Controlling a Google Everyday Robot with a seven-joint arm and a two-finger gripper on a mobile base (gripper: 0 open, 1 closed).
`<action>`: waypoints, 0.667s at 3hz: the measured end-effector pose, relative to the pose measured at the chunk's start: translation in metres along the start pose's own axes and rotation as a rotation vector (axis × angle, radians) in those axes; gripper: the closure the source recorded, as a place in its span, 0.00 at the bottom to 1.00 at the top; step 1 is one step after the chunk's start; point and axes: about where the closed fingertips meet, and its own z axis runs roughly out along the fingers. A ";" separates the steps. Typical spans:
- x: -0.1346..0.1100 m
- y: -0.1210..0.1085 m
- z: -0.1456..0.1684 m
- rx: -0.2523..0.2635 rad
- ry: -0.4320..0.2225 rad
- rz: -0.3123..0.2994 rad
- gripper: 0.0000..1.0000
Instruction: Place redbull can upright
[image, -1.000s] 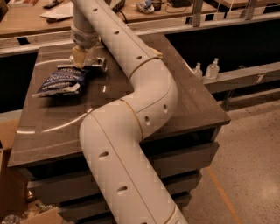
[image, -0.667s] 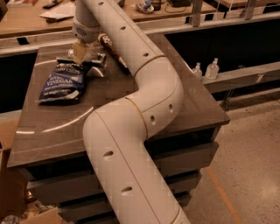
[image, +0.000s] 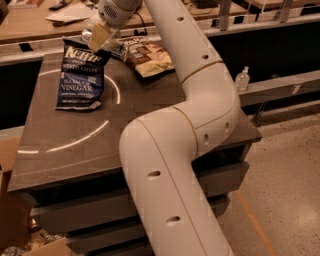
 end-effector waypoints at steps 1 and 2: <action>-0.015 -0.001 -0.051 -0.034 -0.203 -0.017 1.00; -0.025 -0.004 -0.096 -0.058 -0.386 -0.039 1.00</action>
Offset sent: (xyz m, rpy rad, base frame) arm -0.0982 -0.0702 0.1041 0.5871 -0.1907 0.1424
